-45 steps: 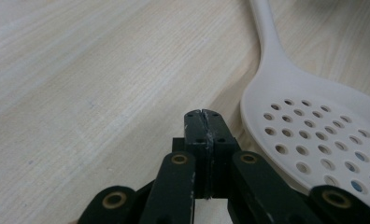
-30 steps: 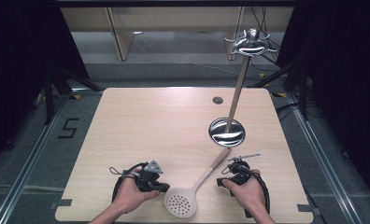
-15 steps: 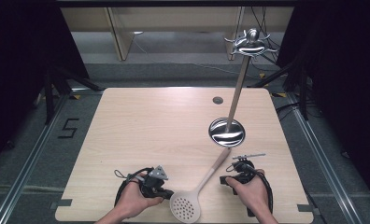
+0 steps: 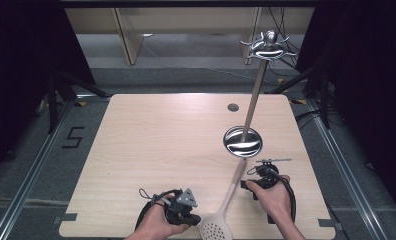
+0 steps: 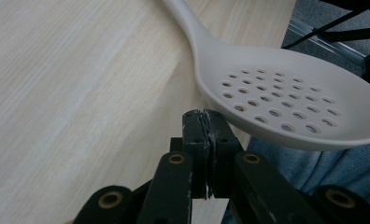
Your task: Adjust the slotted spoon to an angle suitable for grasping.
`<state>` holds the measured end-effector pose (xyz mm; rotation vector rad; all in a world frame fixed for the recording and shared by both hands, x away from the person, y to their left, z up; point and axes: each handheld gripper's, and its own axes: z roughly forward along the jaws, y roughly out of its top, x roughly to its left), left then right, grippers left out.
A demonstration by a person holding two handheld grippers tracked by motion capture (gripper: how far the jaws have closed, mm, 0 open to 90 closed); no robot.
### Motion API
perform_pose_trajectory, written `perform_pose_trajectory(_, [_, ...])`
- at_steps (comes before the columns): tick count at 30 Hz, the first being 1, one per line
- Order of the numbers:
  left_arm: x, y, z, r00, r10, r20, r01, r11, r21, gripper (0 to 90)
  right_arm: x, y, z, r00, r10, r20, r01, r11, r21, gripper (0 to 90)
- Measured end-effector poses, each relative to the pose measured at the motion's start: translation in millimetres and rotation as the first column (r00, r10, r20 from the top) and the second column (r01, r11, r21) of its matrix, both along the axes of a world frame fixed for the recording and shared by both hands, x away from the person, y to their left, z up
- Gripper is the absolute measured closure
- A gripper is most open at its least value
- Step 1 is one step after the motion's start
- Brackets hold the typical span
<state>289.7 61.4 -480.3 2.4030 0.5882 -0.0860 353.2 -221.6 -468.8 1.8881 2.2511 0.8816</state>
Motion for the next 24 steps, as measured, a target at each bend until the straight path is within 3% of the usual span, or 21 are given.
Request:
perform_pose_trajectory(6, [-1.7,-9.5,0.4,0.9999,-0.016,0.004,0.016,0.9998,0.006,86.0,9.6,3.6,5.4,0.9993,-0.037,-0.003,0.037,0.999,-0.010,62.5])
perform_pose_trajectory(7, [-2.5,-10.9,-0.1,0.9999,-0.010,0.000,0.010,0.9999,-0.004,85.6,11.6,3.3,4.3,0.9997,-0.020,0.011,0.020,1.000,-0.014,61.7])
perform_pose_trajectory(10, [-0.9,-8.6,0.9,0.9997,-0.012,0.020,0.012,0.9999,-0.001,83.5,18.4,5.3,3.8,0.9996,-0.030,-0.001,0.030,0.999,-0.018,59.2])
perform_pose_trajectory(11, [0.8,-5.8,1.1,0.9996,-0.012,0.025,0.012,0.9999,0.004,82.8,20.3,8.7,5.5,0.9973,-0.067,-0.030,0.066,0.998,-0.007,58.5])
perform_pose_trajectory(13, [2.7,0.4,1.7,0.9998,0.015,0.013,-0.015,0.9998,-0.013,81.4,26.3,10.2,5.7,0.9976,-0.063,-0.028,0.062,0.998,-0.021,56.0])
perform_pose_trajectory(16, [7.2,13.0,5.7,0.9990,0.034,0.030,-0.034,0.9990,-0.030,79.7,34.6,14.7,6.5,0.9962,-0.079,-0.037,0.078,0.996,-0.032,53.9])
perform_pose_trajectory(18, [8.1,21.4,8.6,0.9970,0.077,0.012,-0.076,0.9951,-0.063,78.9,39.7,17.9,7.5,0.9950,-0.091,-0.040,0.089,0.995,-0.052,52.3])
perform_pose_trajectory(21, [10.4,35.8,12.9,0.9925,0.119,0.028,-0.116,0.9890,-0.091,77.6,46.3,21.7,8.6,0.9948,-0.082,-0.061,0.078,0.995,-0.064,49.4])
perform_pose_trajectory(24, [12.3,51.8,14.3,0.9872,0.155,0.035,-0.151,0.9831,-0.103,76.5,51.8,25.3,7.6,0.9915,-0.116,-0.058,0.112,0.991,-0.076,48.1])
